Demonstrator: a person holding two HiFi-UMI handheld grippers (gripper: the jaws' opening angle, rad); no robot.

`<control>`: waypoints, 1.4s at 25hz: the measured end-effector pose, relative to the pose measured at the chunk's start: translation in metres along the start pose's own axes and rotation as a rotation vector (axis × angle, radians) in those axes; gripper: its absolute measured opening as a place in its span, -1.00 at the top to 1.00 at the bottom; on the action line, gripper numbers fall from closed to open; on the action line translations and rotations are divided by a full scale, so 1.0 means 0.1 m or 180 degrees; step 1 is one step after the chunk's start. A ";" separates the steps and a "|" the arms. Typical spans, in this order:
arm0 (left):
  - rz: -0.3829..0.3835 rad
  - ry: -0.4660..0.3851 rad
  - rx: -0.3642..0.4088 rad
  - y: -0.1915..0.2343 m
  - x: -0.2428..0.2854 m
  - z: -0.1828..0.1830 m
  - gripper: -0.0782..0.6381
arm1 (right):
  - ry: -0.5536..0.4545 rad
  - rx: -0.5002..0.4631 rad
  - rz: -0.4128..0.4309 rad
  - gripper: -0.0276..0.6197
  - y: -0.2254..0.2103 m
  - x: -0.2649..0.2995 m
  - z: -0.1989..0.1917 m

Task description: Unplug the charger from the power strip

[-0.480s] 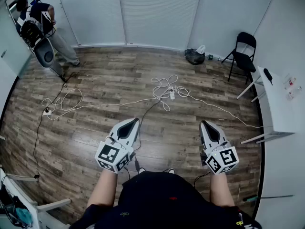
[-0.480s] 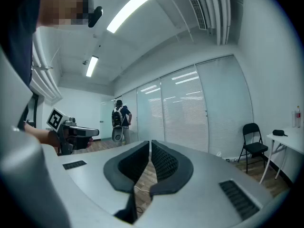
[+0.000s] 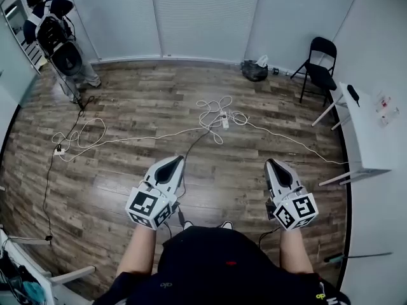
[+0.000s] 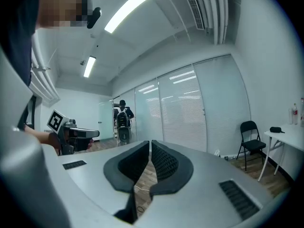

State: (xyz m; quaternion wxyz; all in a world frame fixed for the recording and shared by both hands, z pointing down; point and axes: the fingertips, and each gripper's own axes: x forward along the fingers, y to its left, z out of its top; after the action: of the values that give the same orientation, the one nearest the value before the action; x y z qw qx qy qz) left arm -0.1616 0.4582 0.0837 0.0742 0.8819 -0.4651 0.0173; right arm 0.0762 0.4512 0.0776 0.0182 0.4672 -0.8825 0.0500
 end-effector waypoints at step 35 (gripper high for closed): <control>-0.0198 0.0304 -0.0127 0.79 0.54 -0.40 0.73 | 0.0255 0.0300 -0.0215 0.82 -0.20 0.85 -0.47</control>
State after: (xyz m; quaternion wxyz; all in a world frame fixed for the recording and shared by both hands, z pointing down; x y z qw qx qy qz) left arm -0.1946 0.3761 0.1373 0.1144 0.8925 -0.4337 0.0477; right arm 0.0439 0.3748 0.1322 0.0331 0.4947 -0.8615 0.1095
